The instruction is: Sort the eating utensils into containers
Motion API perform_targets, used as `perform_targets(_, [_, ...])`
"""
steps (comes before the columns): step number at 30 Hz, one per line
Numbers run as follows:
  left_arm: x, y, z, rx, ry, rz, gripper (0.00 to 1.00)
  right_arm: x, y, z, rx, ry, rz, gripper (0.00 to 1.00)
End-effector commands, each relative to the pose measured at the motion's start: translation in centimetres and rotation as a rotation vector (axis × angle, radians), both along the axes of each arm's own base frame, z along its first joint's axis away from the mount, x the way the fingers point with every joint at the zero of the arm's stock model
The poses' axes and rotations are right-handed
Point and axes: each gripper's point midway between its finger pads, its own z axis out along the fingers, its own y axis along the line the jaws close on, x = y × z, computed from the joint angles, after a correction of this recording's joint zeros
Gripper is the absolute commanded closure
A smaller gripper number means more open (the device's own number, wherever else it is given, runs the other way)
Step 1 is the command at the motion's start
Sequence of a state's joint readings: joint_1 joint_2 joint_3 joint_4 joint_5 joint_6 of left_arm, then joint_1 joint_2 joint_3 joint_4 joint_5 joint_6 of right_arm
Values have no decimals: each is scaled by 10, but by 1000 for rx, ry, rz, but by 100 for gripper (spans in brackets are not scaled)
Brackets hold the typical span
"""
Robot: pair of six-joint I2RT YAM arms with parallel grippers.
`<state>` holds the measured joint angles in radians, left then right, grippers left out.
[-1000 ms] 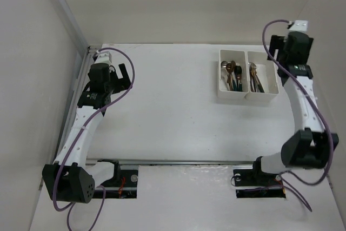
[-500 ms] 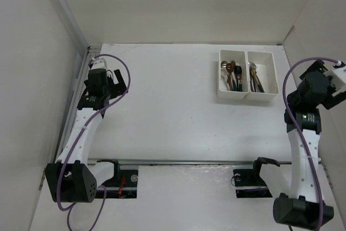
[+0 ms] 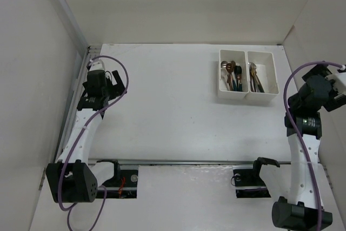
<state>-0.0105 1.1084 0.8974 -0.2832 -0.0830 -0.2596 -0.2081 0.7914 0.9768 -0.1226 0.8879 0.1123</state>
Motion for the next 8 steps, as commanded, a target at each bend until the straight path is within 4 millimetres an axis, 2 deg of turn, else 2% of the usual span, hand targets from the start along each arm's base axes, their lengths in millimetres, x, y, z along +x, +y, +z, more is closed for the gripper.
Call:
perform_targets(1, [-1,2,5,-14,-31,15,0,7,7,9,-15,-35,60,0])
perform_targets(8, [-2,3,8,-19,-40,17,0,11,10,9,-8,-52,89,0])
